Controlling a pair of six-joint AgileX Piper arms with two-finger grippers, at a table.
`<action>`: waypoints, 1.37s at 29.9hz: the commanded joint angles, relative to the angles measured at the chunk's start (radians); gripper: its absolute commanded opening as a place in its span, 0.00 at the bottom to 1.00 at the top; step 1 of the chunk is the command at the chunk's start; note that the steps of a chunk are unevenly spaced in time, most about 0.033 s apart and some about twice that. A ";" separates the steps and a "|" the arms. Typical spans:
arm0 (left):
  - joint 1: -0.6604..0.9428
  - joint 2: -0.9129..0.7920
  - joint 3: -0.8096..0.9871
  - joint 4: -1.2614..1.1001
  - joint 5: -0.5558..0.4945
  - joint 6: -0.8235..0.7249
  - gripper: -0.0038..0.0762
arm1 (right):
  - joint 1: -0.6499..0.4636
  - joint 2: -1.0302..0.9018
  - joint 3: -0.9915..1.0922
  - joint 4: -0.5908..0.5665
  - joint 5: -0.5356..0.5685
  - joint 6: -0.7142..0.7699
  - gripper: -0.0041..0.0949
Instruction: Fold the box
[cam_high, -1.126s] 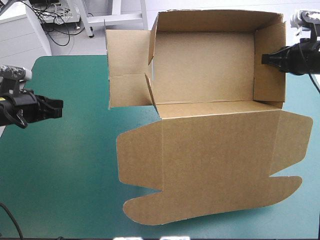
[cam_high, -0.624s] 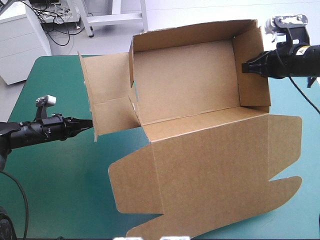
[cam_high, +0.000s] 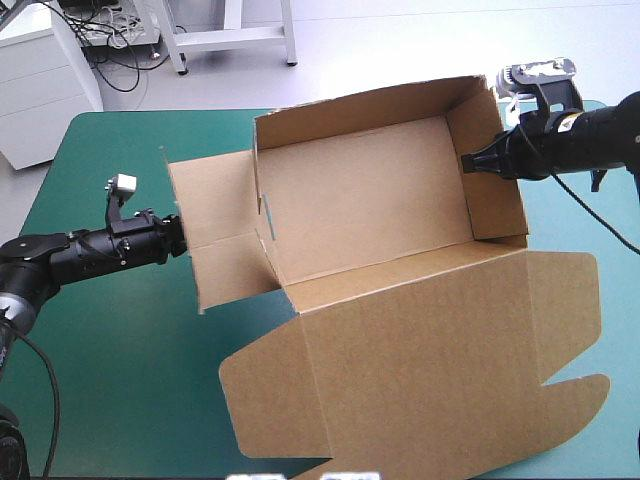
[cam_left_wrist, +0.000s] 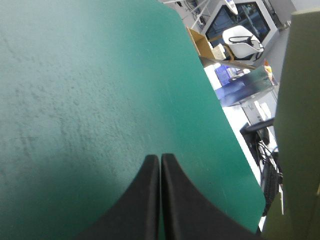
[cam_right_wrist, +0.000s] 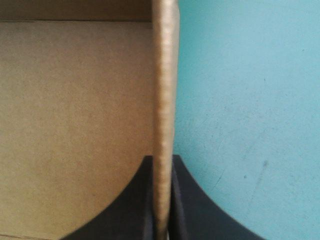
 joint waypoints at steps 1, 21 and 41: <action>-0.046 -0.036 -0.024 -0.102 0.118 -0.007 0.08 | 0.002 -0.037 -0.021 0.006 0.000 0.012 0.02; -0.232 -0.134 -0.121 -0.208 0.118 -0.007 0.44 | 0.027 -0.035 -0.021 -0.060 -0.050 0.070 0.02; -0.261 -0.134 -0.200 -0.170 0.118 -0.033 0.66 | 0.176 -0.035 -0.021 -0.240 -0.162 0.225 0.02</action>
